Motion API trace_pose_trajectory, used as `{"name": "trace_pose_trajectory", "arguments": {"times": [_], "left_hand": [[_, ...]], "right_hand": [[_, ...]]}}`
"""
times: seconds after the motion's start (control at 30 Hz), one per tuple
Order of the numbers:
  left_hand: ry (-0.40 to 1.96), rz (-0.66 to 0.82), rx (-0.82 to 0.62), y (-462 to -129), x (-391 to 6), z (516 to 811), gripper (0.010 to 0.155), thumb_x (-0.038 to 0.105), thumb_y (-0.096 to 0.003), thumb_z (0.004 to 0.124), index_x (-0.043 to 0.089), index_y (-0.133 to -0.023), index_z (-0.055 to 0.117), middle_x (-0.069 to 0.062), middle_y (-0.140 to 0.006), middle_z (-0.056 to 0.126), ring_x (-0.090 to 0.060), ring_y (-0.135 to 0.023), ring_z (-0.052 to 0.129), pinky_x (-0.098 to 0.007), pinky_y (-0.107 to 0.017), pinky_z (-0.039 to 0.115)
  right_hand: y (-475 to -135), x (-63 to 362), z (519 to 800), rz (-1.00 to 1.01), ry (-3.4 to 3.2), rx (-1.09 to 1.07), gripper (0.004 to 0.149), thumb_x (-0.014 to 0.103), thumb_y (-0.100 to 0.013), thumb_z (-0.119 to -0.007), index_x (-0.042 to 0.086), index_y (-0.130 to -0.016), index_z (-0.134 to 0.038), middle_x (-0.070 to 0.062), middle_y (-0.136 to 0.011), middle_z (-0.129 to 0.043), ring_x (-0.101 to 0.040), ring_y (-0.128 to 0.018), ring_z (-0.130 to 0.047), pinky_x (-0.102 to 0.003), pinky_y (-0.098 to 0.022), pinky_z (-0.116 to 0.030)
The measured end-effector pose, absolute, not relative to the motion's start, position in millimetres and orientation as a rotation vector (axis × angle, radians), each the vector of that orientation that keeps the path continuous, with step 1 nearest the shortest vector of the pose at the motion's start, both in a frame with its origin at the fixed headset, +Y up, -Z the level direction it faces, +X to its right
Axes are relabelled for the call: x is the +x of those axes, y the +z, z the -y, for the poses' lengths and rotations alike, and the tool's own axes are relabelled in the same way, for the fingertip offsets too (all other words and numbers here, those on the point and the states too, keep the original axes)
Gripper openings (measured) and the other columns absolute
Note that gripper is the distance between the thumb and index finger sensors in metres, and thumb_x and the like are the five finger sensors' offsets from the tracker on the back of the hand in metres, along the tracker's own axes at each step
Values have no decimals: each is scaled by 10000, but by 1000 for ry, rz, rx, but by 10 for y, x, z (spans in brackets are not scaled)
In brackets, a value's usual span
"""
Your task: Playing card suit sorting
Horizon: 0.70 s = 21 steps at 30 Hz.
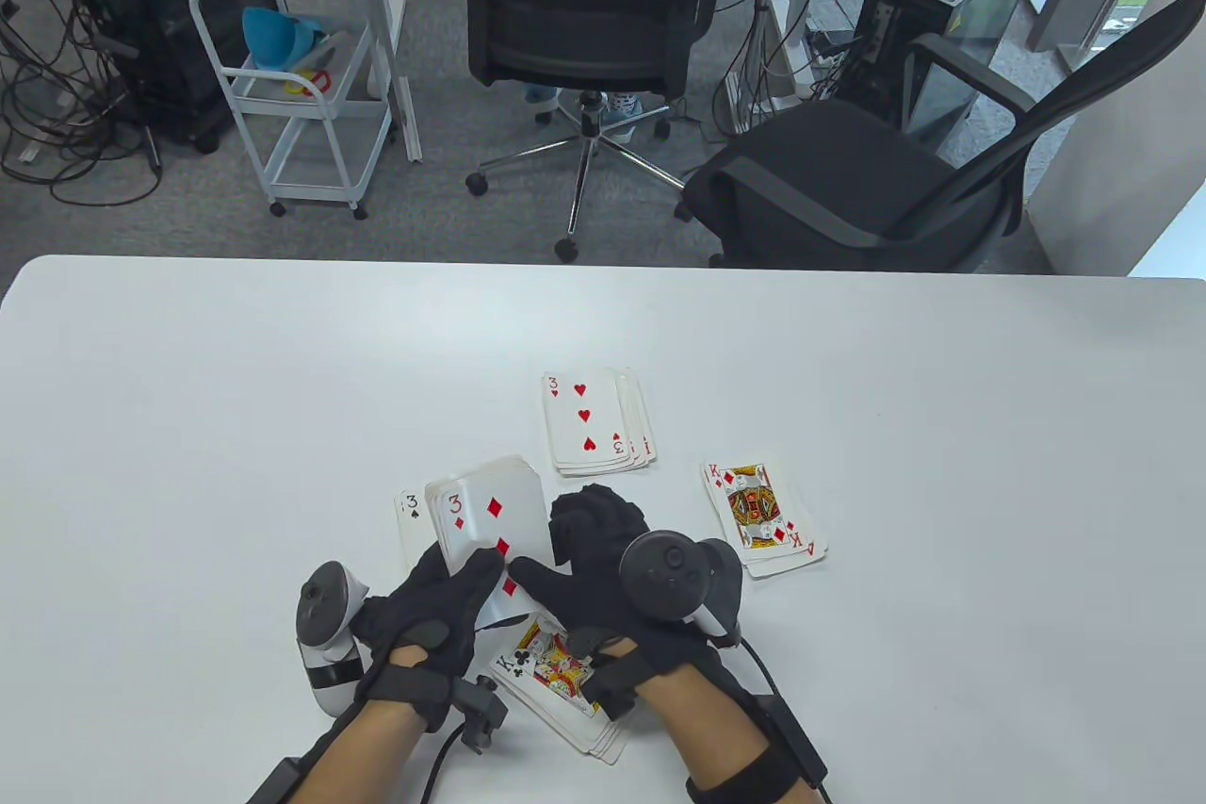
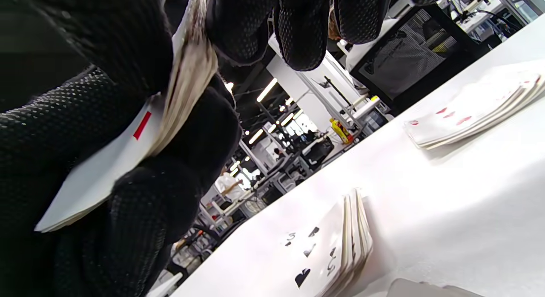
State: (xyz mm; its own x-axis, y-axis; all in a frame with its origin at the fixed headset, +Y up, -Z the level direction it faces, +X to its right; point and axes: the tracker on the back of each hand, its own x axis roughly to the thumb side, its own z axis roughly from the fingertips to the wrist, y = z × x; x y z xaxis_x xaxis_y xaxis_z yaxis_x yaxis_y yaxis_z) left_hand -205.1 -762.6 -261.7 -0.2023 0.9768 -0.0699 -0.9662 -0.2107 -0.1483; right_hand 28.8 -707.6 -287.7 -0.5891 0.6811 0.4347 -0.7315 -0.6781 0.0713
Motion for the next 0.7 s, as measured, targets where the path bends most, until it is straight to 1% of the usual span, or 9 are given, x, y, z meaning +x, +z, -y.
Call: {"name": "trace_pose_trajectory", "arguments": {"times": [0.2,0.33,0.47,0.5,0.53,0.63,0.7], "left_hand": [[1786,74,-192,-2622,-2045,7656,534,450,-527,839,238,-993,687,-7,-926,888,-270,-751,1005,-383,-467,948],[1794,75,-208,-2621,-2038,7659,541,461,-528,833,238,-997,681,-9,-931,882,-274,-758,997,-385,-472,943],[1804,90,-225,-2617,-2025,7654,548,466,-528,830,242,-1002,672,-13,-945,867,-280,-772,985,-389,-482,938],[1807,95,-226,-2616,-2021,7651,549,467,-527,832,246,-1003,671,-12,-948,865,-280,-777,982,-388,-485,937],[1808,105,-225,-2619,-2013,7647,549,467,-528,833,246,-1004,671,-12,-948,864,-280,-777,982,-386,-484,938],[1805,121,-226,-2611,-1984,7641,551,468,-525,837,248,-1003,673,-12,-947,866,-280,-775,985,-382,-483,940],[1804,128,-234,-2612,-1970,7641,552,468,-526,836,245,-1004,672,-12,-949,865,-279,-777,984,-382,-483,941]], "right_hand": [[-2880,304,7077,177,2226,530,450,444,-510,-862,82,-764,-782,-190,-996,-692,-503,-995,-551,-723,-681,-429],[-2877,335,7056,219,2209,521,393,396,-528,-828,61,-733,-830,-178,-976,-740,-483,-986,-601,-716,-682,-455],[-2885,376,7030,240,2197,514,372,369,-539,-803,52,-717,-881,-159,-962,-781,-470,-983,-619,-711,-683,-463],[-2890,391,7026,242,2198,510,372,373,-539,-802,65,-729,-887,-153,-966,-779,-470,-985,-616,-711,-684,-462],[-2892,417,7024,266,2181,492,382,374,-540,-806,79,-770,-880,-153,-970,-773,-473,-981,-618,-710,-683,-463],[-2900,470,6997,304,2164,464,426,372,-529,-835,96,-852,-812,-175,-995,-721,-478,-973,-618,-707,-681,-467],[-2907,511,6977,332,2171,456,426,372,-529,-839,111,-862,-790,-172,-995,-717,-474,-975,-617,-706,-682,-469]]}}
